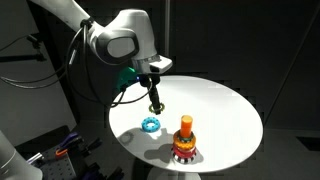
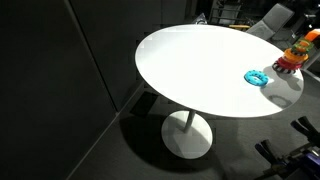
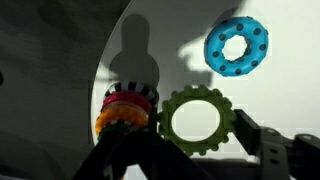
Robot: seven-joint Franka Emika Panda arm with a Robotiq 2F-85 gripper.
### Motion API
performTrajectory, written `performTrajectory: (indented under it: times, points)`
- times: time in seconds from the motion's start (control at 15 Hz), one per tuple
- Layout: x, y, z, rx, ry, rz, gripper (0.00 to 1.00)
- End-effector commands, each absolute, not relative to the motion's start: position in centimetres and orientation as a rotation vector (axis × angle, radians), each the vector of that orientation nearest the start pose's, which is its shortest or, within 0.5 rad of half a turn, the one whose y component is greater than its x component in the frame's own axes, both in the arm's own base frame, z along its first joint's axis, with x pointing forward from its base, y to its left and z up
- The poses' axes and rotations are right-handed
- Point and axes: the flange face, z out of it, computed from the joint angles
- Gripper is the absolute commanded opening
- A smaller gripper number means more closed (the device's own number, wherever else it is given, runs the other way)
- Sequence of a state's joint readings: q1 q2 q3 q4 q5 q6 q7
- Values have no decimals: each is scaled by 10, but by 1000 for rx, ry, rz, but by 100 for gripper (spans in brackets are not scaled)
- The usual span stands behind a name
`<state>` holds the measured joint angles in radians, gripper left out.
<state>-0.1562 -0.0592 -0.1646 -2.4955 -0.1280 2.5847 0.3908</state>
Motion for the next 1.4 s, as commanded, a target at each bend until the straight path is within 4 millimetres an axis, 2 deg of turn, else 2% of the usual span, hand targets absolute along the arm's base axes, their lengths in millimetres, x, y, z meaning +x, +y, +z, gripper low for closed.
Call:
performTrajectory:
  times: [0.0, 0.4, 0.8, 1.33]
  points:
    - [446, -174, 341, -3027, 1059, -266, 49]
    - [441, -212, 353, -2980, 1189, -325, 49]
    - [449, -237, 357, -2941, 1278, -357, 49]
    - [464, -263, 346, -2908, 1371, -347, 49]
